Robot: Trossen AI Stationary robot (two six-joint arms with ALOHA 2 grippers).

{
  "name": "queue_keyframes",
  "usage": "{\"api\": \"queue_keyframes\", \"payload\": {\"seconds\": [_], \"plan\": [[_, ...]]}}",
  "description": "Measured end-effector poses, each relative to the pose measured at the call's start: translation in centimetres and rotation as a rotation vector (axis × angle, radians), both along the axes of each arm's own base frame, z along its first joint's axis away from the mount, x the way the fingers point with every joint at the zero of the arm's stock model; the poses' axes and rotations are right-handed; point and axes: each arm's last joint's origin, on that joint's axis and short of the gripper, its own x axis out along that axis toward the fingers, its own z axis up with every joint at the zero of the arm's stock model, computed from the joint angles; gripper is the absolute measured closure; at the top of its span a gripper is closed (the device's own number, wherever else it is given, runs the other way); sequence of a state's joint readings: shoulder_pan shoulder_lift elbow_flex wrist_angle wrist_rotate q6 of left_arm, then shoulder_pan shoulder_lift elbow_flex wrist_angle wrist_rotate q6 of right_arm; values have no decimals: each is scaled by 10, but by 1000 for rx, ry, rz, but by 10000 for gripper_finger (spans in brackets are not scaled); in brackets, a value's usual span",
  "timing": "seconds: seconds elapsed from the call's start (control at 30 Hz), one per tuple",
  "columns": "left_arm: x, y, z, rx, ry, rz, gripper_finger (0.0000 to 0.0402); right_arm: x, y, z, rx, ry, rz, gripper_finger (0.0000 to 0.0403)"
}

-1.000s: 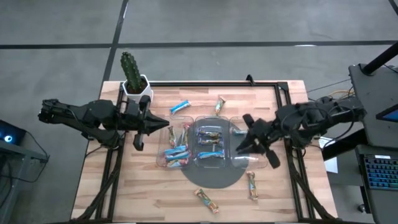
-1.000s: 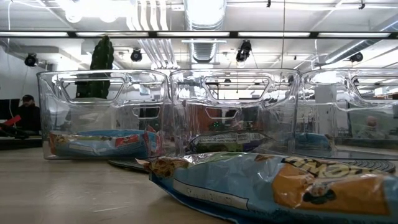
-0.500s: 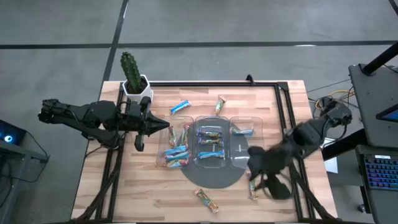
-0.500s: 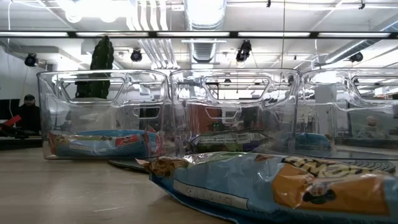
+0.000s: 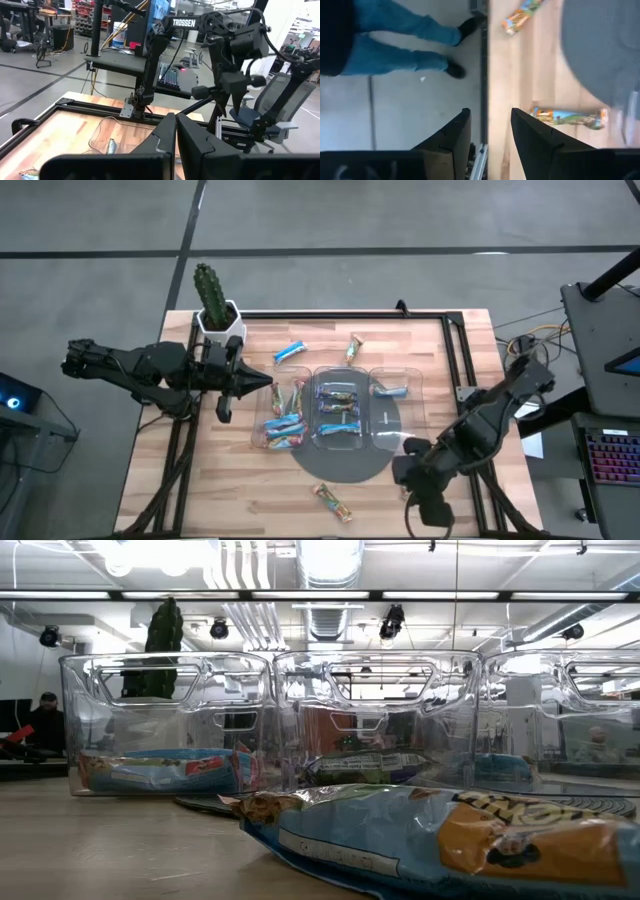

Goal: Pick and place Granola Bars by type
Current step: Put the yellow granola bar into the right transparent bin

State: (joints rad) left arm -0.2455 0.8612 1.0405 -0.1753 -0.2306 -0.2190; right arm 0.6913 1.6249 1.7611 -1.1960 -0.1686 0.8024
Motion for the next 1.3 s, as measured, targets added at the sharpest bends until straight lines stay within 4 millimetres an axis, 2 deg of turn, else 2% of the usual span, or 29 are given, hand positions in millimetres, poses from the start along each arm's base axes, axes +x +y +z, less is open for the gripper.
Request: {"api": "queue_keyframes", "payload": {"seconds": [0.2, 0.37, 0.77, 1.0, 1.17, 1.3], "plan": [[0, 0, 0, -19, 3, 0, 401, 3, 7, -12, -72, 23, -146, 282], [0, 0, -4, -10, 43, 0, 401, 8, 12, -27, -78, 139, -320, 289], [-6, 0, -9, 5, 100, -43, 401, 29, 42, -83, -107, 402, -762, 294], [-12, -1, -8, -4, 102, -135, 401, 37, 53, -120, -154, 573, -1187, 267], [-17, 0, -5, -8, 86, -146, 401, 40, 59, -137, -180, 659, -1272, 230], [-20, 1, -4, -11, 74, -147, 401, 34, 56, -139, -250, 685, -1350, 199]]}}
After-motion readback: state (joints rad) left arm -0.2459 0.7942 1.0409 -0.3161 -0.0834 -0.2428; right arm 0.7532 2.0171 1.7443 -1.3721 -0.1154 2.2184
